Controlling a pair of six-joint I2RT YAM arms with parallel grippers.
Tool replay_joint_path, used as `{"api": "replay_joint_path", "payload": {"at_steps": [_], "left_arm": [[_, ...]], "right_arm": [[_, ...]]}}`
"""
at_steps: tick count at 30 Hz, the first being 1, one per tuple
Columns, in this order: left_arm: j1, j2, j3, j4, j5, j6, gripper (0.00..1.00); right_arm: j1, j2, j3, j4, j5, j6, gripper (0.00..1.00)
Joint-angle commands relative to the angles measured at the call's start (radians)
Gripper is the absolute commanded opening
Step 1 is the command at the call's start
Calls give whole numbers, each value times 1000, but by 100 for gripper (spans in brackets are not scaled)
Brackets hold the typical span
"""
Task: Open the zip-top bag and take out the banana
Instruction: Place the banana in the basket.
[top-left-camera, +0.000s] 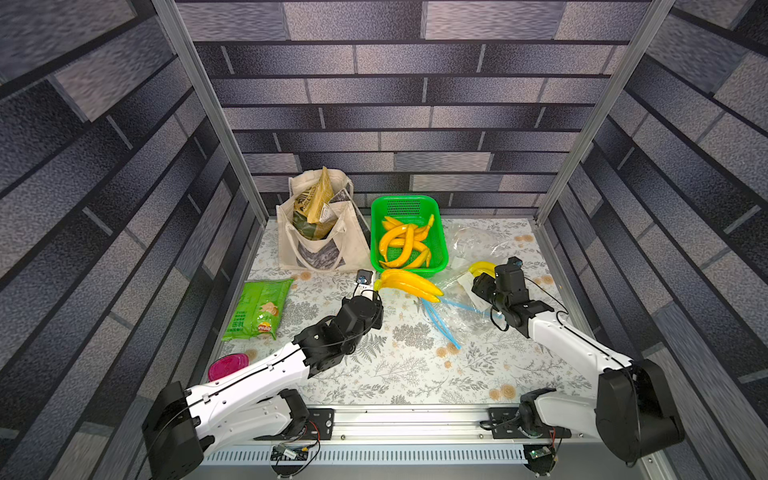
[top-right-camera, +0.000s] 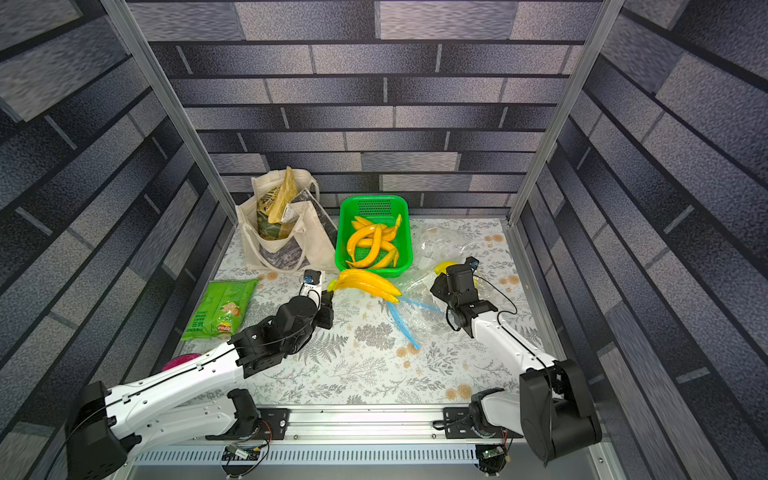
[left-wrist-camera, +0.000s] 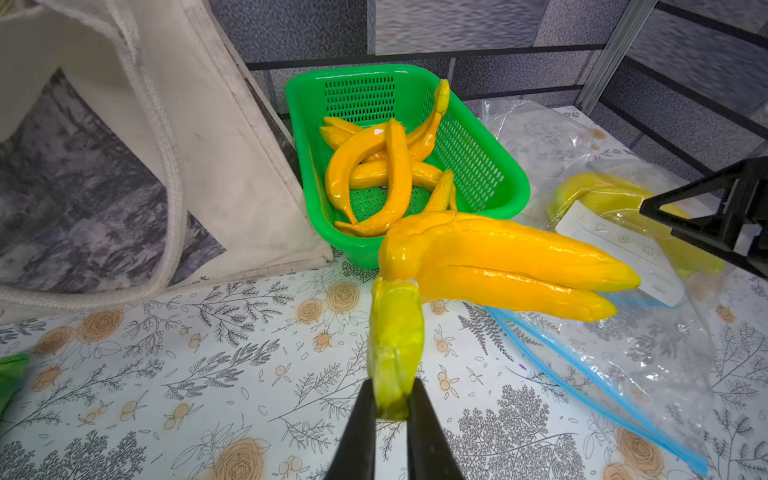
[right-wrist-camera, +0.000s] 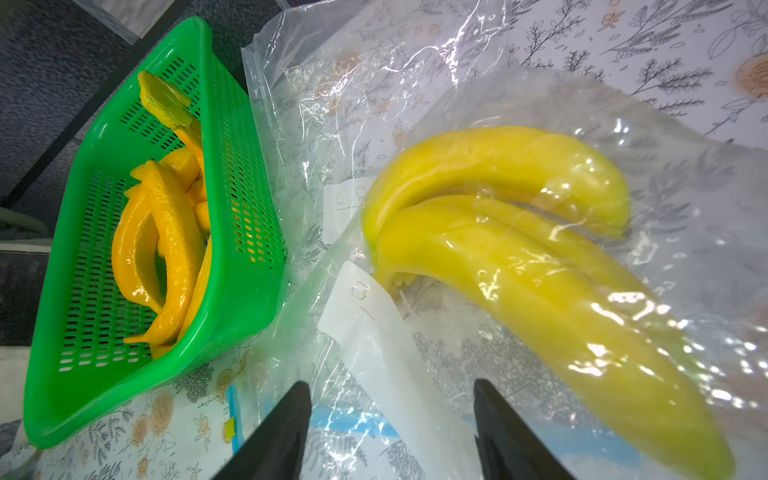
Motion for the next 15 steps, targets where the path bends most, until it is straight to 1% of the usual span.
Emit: {"api": "replay_joint_path", "payload": {"at_steps": [1,3,5,8,10,14,15], "left_arm": [[48,73,106,64,87,58,14],[78,147,183,100,103,88,14],[123,228,268,120,156,89,14],[169,364,397,160,187,106,14],[198,452,481,168,197,112,14],[268,625,601,252,187,109,13],[290,674,646,244,196,100,13]], "right_arm": [[8,-70,-34,-79,1,15,65],[8,-116,-50,-105,-12,13,65],[8,-161,-67,-126,-26,13,65],[8,-242,-99,-166,-39,16,65],[8,-301,-120,-199,-39,15,65],[8,-420,-166,-252,-40,16,65],[8,-444,-176,-261,-40,16,65]]}}
